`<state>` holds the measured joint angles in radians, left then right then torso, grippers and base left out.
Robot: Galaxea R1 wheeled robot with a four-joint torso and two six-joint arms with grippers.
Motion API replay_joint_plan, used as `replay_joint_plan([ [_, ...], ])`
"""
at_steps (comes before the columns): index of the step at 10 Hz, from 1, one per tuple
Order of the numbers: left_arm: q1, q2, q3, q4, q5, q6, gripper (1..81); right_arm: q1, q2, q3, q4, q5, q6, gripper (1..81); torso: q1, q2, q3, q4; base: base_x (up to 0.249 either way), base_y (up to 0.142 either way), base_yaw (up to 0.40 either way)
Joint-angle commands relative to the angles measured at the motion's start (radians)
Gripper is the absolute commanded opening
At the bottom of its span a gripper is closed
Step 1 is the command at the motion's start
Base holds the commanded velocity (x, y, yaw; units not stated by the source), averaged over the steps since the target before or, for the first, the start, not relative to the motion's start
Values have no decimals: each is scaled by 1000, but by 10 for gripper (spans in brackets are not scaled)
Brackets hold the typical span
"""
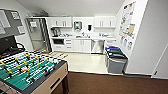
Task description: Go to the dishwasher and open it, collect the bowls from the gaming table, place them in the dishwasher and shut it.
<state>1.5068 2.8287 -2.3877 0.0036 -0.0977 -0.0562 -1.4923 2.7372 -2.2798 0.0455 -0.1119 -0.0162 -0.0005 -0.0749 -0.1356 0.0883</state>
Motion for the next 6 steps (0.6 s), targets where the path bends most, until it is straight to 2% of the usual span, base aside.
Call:
replay_joint_plan([
  [1, -53, -4, 15, 10, 46, 2, 811, 56, -3, 8, -6, -51, -1, 811, 1, 0, 0, 0, 278, 0, 0],
  [6, -53, -1, 15, 10, 46, 2, 811, 59, -8, 8, 0, -32, -4, 811, 2, 1, 0, 0, 278, 0, 0],
])
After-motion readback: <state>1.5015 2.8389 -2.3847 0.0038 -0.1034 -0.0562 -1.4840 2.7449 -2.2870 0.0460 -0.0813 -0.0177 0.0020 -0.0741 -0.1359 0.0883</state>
